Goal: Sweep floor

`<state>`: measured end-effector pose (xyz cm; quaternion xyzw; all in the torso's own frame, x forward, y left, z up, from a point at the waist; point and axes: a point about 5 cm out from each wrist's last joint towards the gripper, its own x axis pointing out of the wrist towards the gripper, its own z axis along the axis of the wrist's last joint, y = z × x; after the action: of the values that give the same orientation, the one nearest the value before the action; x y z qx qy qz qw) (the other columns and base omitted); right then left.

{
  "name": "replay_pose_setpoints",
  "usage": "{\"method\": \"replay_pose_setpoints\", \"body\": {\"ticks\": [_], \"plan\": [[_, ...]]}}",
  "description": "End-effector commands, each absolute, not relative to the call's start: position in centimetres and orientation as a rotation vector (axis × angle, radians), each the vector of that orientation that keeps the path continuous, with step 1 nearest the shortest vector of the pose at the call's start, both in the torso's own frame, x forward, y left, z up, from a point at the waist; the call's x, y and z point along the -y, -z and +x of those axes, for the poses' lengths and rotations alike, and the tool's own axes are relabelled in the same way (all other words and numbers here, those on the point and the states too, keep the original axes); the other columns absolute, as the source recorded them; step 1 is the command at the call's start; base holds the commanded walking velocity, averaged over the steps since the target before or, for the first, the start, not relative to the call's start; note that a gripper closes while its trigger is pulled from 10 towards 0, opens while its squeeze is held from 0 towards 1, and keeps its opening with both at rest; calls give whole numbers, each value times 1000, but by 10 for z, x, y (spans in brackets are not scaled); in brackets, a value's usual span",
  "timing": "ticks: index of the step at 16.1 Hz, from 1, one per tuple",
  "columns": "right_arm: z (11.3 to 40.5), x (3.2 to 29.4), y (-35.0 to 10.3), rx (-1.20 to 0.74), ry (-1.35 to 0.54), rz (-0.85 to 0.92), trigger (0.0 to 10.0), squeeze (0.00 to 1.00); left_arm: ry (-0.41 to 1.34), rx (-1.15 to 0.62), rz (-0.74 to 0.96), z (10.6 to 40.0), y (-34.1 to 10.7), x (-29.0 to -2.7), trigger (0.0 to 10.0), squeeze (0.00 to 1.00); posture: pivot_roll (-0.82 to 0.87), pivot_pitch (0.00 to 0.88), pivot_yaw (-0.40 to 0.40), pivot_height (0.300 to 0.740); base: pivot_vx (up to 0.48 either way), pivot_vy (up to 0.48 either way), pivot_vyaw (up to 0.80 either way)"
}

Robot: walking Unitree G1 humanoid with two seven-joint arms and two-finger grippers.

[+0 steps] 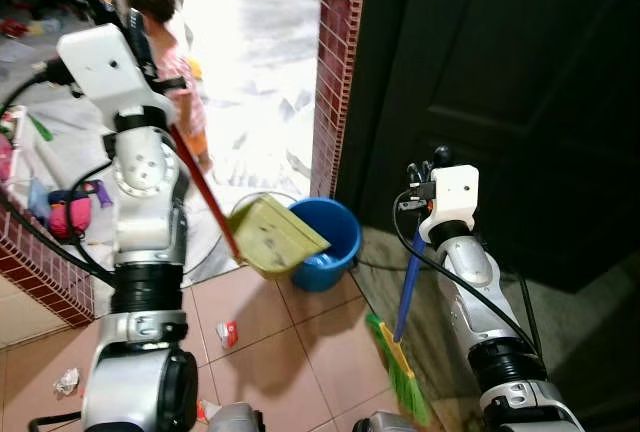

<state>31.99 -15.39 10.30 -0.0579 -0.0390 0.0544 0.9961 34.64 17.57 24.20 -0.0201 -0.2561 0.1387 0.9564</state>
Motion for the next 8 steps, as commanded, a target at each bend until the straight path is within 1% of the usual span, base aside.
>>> {"method": "replay_pose_setpoints", "body": {"ticks": [1,4,8], "plan": [[322,157,-107,91,-111,-147,10000,0,-241,600,-8,344,-254,-166,10000,0,-35,0,-1,740,0,0,0],[321,158,-111,109,-108,-151,10000,0,-144,587,31,345,-243,-143,10000,0,-33,0,-3,740,0,0,0],[322,164,-116,129,-90,-162,10000,0,-70,609,99,345,-237,-124,10000,0,-43,0,10,740,0,0,0]]}}
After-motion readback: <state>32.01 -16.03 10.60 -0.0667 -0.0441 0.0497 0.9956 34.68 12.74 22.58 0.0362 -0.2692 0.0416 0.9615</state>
